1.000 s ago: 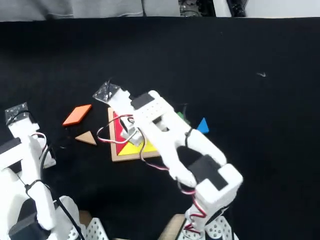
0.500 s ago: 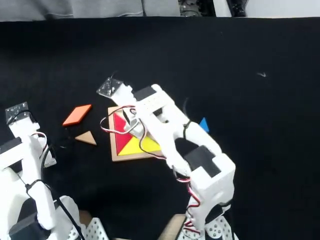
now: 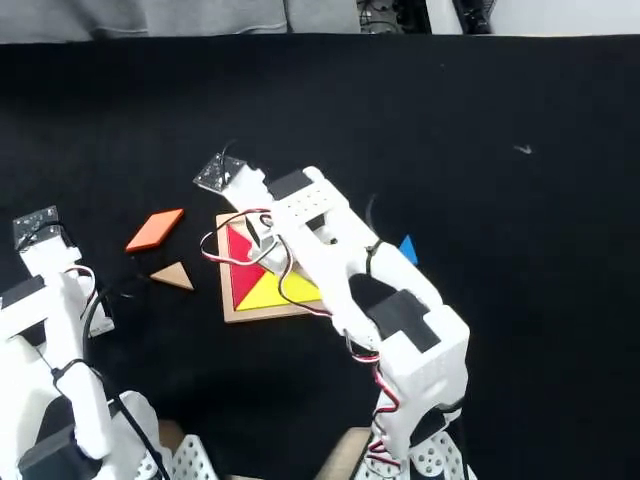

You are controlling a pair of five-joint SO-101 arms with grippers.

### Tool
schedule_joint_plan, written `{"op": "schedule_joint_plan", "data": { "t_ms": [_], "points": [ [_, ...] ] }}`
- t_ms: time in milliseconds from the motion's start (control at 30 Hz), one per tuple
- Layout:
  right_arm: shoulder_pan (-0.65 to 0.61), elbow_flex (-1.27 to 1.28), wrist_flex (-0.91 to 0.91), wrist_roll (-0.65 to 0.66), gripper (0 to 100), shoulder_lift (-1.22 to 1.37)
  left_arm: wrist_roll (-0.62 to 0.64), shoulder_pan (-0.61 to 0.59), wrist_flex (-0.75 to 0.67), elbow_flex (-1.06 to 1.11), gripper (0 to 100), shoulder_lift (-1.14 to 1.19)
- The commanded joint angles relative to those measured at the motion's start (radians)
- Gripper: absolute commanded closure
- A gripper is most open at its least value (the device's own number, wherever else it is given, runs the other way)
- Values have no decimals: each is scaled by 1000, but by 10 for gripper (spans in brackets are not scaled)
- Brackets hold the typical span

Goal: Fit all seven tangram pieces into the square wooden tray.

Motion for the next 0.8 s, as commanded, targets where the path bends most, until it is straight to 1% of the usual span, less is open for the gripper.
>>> {"op": "schedule_joint_plan", "data": {
  "t_ms": [0,200,433,633,767],
  "points": [
    [9,-50,17,0,742,-18,5,15,-17,-4,967,-28],
    [-8,-44,28,0,747,-54,5,15,-17,-4,967,-28],
    [-61,-28,38,0,747,-56,5,15,-17,-4,967,-28],
    [-48,-30,28,6,749,-45,5,15,-17,-4,967,-28],
    [-32,-35,-8,14,808,13,5,15,-17,-4,967,-28]
  ]
}}
